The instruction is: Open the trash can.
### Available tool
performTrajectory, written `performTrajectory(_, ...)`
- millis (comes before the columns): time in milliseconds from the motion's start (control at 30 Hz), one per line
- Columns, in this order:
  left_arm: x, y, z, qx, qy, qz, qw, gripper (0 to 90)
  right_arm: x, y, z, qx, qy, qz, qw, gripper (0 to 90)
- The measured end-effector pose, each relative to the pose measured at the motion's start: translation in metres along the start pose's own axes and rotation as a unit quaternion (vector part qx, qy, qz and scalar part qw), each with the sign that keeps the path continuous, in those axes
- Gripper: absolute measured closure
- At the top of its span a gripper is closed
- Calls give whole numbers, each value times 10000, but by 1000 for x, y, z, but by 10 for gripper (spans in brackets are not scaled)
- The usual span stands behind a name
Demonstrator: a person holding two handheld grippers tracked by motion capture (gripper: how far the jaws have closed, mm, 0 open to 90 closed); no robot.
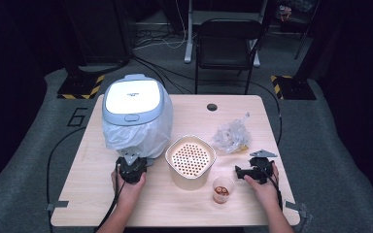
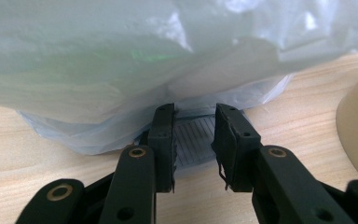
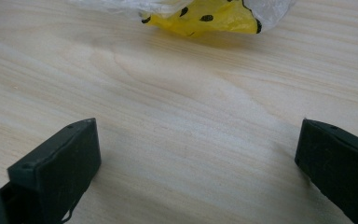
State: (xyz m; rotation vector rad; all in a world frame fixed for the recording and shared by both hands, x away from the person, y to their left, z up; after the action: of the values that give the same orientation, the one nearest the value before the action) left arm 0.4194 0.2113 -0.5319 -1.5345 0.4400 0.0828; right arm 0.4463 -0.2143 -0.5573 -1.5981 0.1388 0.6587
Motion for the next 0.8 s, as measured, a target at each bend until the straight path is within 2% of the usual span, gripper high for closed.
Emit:
performTrajectory(100,2,1,0,9,23,-51,10000,717,0,0,0,10,-7,-2,10000,0)
performTrajectory(167,2,1,0,-128,85,-61,9999,717,0,0,0,10,-8,-1,10000,0)
performTrajectory(200,2,1,0,-128,85,-61,9999,718,0,0,0,8,-8,-3,10000,0)
performTrajectory(333,1,4,1,23,95,-57,9999,718,0,0,0,3,4,-2,10000,0)
performTrajectory(367,0,6,1,73,106,-175,9998,718,0,0,0,1,5,-3,10000,0)
performTrajectory(433,1,9,1,15,131,-314,9994,718,0,0,0,1,2,-2,10000,0)
performTrajectory(500,1,10,1,-19,132,-330,9994,718,0,0,0,37,38,-22,10000,0)
performTrajectory(567,1,11,1,56,163,-220,9996,718,0,0,1,-5,-28,-2,10000,0)
performTrajectory(600,2,11,0,43,128,-266,9996,718,0,0,1,-3,-27,-2,10000,0)
performTrajectory(667,2,13,1,123,130,-133,9998,719,0,0,1,-3,-25,-4,10000,0)
performTrajectory(700,3,13,1,67,141,-115,9998,719,0,0,1,-4,-27,-3,10000,0)
performTrajectory(767,3,15,1,133,113,27,9998,720,-1,0,1,21,-22,5,10000,0)
performTrajectory(800,3,15,1,133,113,27,9998,749,-1,0,1,13,-24,6,10000,0)
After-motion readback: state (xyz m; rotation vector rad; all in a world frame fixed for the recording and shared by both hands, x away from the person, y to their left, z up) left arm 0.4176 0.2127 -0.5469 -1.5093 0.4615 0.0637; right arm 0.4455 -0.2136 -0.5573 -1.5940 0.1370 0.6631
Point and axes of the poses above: each handheld gripper's, and its own axes: x roughly forward along the jaws, y roughly out of its underside, z roughly to its left, the point moved 4 cm from there along x, roughly forward along the jaws, and after that the axes turned 15 degrees about -z, right-handed, at the moved point
